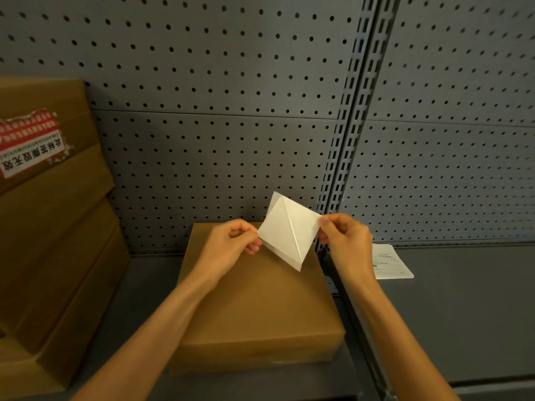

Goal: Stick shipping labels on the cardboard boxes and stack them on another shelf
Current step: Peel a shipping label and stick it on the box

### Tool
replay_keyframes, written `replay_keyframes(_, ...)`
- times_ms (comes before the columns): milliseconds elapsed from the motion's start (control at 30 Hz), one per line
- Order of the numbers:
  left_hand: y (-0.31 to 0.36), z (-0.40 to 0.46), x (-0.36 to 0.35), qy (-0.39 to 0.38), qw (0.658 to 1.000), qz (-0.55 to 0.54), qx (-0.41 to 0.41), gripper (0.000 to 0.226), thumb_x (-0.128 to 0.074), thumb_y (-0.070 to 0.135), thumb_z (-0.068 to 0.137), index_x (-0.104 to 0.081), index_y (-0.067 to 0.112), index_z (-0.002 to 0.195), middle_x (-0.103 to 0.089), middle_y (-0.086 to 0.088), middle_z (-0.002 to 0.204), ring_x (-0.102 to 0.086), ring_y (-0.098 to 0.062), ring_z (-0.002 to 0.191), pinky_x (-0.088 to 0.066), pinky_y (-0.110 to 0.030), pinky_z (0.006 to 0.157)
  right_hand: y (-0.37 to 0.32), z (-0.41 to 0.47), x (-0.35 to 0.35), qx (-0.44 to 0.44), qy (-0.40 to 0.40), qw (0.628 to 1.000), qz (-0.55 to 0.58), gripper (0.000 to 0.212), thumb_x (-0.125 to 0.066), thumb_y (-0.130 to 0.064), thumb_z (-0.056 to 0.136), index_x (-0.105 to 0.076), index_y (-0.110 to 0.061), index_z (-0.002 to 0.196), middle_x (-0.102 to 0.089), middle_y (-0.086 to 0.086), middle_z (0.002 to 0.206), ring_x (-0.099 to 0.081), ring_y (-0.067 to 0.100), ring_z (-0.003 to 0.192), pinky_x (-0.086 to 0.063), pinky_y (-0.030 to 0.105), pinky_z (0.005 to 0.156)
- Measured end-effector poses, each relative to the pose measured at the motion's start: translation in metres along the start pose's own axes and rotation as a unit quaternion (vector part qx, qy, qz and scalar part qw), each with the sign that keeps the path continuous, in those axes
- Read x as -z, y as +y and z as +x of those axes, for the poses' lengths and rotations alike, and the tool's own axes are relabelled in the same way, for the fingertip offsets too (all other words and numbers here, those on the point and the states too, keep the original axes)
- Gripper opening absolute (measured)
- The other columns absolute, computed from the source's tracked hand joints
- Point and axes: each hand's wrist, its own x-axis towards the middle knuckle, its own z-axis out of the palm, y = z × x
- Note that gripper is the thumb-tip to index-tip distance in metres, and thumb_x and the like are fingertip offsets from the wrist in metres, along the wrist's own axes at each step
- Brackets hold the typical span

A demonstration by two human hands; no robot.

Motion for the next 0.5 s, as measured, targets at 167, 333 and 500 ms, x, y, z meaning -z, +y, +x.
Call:
replay_keyframes(167, 0.001, 0.0, 0.003, 0.017, 1.0, -0.004, 0.018, 0.013, -0.056, 0.005, 0.09, -0.067, 0.008, 0.084, -0.068, -0.004, 0.077, -0.063, -0.01, 0.069, -0.052, -0.019, 0.068, 0.0, 0.004, 0.012, -0.007, 0.027, 1.0, 0.014, 0.02, -0.057, -0.012, 0.092, -0.065, -0.022, 0.077, -0.067, 0.0, 0.073, -0.061, 0.012, 0.066, -0.053, 0.025, 0.067)
replay_keyframes(333, -0.001, 0.0, 0.008, 0.028, 0.999, 0.004, 0.028, 0.013, -0.055, 0.005, 0.09, -0.067, 0.007, 0.085, -0.068, -0.005, 0.078, -0.063, -0.012, 0.071, -0.052, -0.021, 0.07, -0.001, 0.007, 0.025, -0.019, 0.054, 0.998, 0.028, 0.022, -0.056, -0.011, 0.092, -0.064, -0.023, 0.076, -0.065, -0.001, 0.07, -0.061, 0.01, 0.065, -0.051, 0.021, 0.067)
replay_keyframes(500, -0.005, -0.001, 0.014, 0.047, 0.998, 0.008, 0.038, 0.014, -0.055, 0.004, 0.089, -0.068, 0.007, 0.085, -0.069, -0.006, 0.078, -0.063, -0.012, 0.069, -0.053, -0.02, 0.068, 0.0, 0.01, 0.033, -0.029, 0.066, 0.997, 0.034, 0.018, -0.055, -0.011, 0.092, -0.066, -0.018, 0.079, -0.065, 0.0, 0.069, -0.06, 0.011, 0.063, -0.051, 0.023, 0.068)
